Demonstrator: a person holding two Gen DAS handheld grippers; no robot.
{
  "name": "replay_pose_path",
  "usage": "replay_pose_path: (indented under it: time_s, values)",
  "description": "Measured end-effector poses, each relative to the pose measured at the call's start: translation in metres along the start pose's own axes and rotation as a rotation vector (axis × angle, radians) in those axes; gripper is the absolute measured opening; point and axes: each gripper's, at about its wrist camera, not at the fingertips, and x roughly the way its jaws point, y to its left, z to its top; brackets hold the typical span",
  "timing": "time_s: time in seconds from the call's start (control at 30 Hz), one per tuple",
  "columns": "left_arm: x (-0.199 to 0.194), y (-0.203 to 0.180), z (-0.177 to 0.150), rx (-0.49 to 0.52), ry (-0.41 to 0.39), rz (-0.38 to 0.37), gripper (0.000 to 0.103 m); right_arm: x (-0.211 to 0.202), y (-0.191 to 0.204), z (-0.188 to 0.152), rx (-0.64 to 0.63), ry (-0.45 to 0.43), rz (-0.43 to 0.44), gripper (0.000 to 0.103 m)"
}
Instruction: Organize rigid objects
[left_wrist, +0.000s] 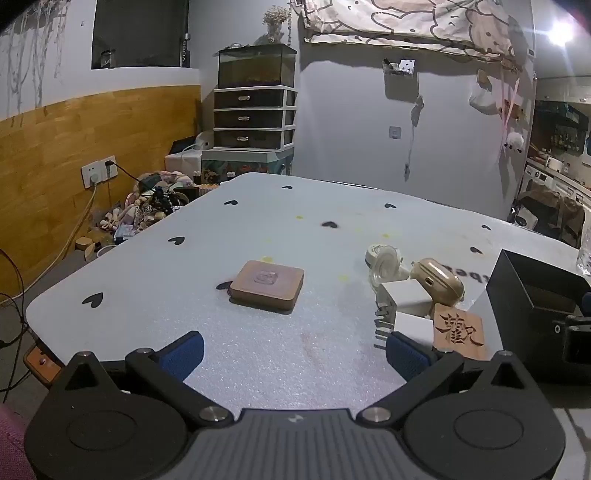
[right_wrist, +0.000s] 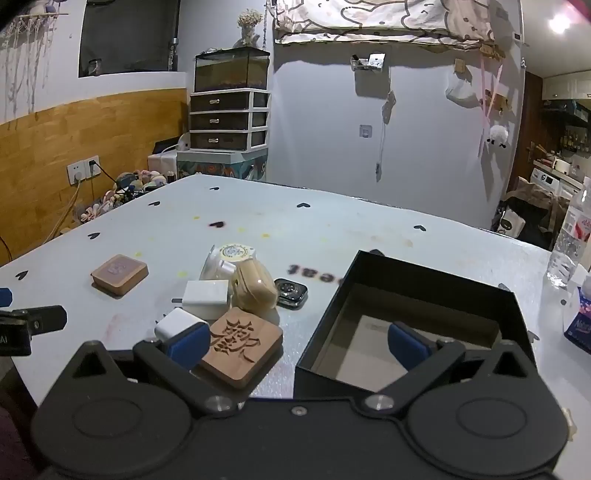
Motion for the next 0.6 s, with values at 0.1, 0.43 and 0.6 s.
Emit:
replay_pose_path:
  time_s: [0.1, 0.43, 0.6]
  values:
    - [0.0, 0.0, 0.0, -0.001, -0.003, 0.0, 0.103, 0.0002, 0.0, -0.0002, -0.001, -0.001, 0.0, 0.103]
    - [-0.0017, -0.0002, -0.0002, -0.001, -0.004, -0.003, 0.103, -0.0016, 0.0002, 0.0021, 0.0, 0.001, -0.002, 0.103]
    - [0.0007, -0.0044, -0.0011, 0.002, -0.003, -0.002, 0.103, -0.0007, -0.0013, 0.001, 0.001, 0.002, -0.003, 0.103]
